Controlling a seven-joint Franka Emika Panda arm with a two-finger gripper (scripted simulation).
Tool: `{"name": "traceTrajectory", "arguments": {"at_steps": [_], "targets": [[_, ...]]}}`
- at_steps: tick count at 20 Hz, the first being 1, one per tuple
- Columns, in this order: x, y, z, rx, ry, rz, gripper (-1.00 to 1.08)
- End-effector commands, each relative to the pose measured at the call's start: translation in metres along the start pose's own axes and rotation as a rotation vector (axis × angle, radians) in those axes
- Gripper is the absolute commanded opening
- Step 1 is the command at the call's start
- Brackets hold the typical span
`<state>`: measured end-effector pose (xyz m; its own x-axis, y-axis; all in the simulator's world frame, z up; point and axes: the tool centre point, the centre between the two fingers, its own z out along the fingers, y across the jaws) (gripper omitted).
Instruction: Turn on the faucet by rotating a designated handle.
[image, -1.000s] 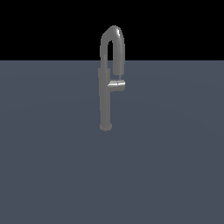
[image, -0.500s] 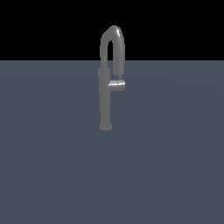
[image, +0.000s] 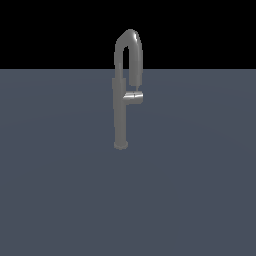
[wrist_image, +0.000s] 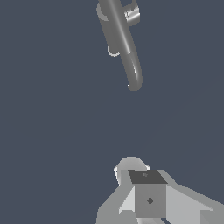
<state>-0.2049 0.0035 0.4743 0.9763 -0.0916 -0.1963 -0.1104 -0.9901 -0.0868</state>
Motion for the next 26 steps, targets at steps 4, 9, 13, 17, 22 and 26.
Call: {"name": "traceTrajectory", "arguments": {"at_steps": [4, 9, 13, 17, 22, 26], "targets": [[0.028, -0.006, -0.001, 0.067, -0.085, 0.065, -1.00], [0.055, -0.011, -0.001, 0.131, -0.164, 0.125, -1.00], [0.077, -0.013, 0.001, 0.184, -0.229, 0.175, -1.00], [0.100, -0.015, 0.004, 0.237, -0.295, 0.225, -1.00], [0.128, -0.015, 0.010, 0.306, -0.379, 0.289, -1.00], [0.150, -0.014, 0.017, 0.362, -0.448, 0.341, -1.00]]}}
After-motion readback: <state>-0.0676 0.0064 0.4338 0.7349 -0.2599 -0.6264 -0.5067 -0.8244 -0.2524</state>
